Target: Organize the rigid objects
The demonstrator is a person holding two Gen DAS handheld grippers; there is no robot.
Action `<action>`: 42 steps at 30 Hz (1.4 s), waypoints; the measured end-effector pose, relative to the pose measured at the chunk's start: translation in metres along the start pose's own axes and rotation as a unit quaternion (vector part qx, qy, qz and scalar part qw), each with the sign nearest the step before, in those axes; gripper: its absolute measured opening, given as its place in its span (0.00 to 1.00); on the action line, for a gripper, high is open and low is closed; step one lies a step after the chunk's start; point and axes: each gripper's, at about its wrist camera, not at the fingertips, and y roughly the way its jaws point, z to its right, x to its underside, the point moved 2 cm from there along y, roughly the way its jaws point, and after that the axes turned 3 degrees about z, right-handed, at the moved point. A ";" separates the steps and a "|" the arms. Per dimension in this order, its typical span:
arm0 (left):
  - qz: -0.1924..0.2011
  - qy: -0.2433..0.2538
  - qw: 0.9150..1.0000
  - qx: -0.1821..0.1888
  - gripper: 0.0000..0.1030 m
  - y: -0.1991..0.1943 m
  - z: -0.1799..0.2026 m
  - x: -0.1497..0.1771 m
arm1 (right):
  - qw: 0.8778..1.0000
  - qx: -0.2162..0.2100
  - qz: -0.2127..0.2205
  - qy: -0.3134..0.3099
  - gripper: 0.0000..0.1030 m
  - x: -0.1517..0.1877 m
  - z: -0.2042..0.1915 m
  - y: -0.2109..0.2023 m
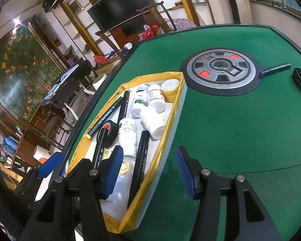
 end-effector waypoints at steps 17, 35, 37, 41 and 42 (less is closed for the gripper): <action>0.041 0.016 0.998 -0.052 0.94 -0.032 0.032 -0.009 | 0.999 0.003 0.040 0.026 0.65 0.001 0.045 -0.038; 0.061 0.039 0.995 -0.063 0.95 -0.047 0.065 -0.010 | 0.986 0.085 0.131 -0.049 0.82 0.009 0.057 -0.078; 0.061 0.041 0.995 -0.064 0.95 -0.048 0.068 -0.010 | 0.985 0.089 0.135 -0.053 0.82 0.010 0.058 -0.080; 0.058 0.046 0.995 -0.062 0.95 -0.046 0.075 -0.009 | 0.986 0.089 0.133 -0.047 0.83 0.010 0.061 -0.081; 0.056 0.046 0.996 -0.060 0.95 -0.046 0.077 -0.009 | 0.986 0.091 0.132 -0.044 0.83 0.010 0.065 -0.081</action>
